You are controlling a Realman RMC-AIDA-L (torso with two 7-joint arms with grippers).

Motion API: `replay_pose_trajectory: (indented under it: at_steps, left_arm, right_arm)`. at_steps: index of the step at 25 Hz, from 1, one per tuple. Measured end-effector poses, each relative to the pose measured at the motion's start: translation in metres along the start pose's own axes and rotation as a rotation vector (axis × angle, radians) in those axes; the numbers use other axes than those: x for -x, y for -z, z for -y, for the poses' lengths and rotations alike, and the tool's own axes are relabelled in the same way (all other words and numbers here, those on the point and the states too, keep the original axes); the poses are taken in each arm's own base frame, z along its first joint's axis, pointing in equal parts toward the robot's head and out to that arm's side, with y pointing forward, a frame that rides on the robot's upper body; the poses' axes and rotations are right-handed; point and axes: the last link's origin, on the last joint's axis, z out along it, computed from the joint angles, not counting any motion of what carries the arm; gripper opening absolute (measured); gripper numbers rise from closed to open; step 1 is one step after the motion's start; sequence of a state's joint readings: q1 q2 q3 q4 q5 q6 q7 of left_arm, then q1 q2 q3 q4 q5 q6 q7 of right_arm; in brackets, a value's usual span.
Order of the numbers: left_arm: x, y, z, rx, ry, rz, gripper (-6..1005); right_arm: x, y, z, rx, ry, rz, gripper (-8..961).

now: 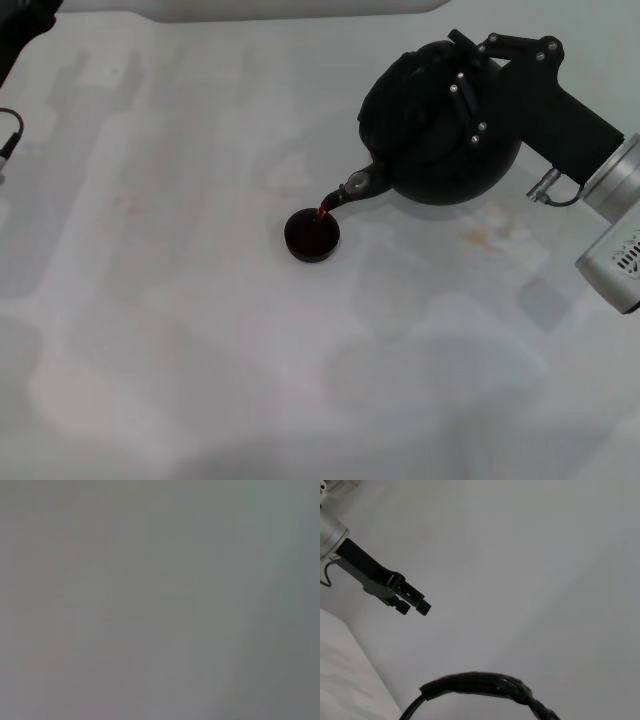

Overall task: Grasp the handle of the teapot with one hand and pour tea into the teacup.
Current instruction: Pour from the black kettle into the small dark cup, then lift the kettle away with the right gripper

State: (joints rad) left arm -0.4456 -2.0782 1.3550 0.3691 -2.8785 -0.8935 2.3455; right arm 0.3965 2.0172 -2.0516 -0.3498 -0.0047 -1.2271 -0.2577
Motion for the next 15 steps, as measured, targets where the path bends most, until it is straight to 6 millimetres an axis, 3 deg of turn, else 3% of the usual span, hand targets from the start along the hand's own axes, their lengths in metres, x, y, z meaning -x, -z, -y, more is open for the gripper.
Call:
replay_pose_trajectory:
  at_steps: [15]
  left_arm:
    - [0.0008,0.0032,0.0038,-0.013,0.011,0.001,775]
  right_arm:
    - [-0.001,0.0015,0.0012,-0.009,-0.01,-0.005,113]
